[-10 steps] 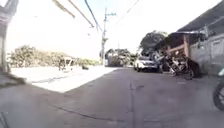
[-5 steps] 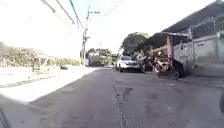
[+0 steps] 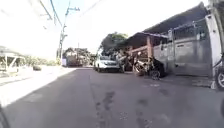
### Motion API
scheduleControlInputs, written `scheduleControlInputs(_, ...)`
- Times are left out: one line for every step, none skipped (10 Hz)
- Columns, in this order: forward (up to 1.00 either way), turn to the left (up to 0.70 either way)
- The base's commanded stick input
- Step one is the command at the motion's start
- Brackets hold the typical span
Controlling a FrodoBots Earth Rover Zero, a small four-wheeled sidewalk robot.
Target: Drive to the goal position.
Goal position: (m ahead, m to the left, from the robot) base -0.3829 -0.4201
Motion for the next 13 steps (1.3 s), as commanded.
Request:
scheduleControlInputs(0.96, -0.39)
scheduleControlInputs(0.96, -0.39)
scheduleControlInputs(0.96, -0.39)
scheduleControlInputs(0.95, -0.39)
scheduleControlInputs(0.95, -0.39)
scheduleControlInputs(0.95, -0.39)
scheduleControlInputs(0.95, -0.39)
scheduleControlInputs(0.95, -0.39)
scheduleControlInputs(0.95, -0.39)
scheduleControlInputs(0.95, -0.39)
scheduleControlInputs(0.95, -0.39)
scheduleControlInputs(0.95, -0.39)
scheduleControlInputs(0.95, -0.39)
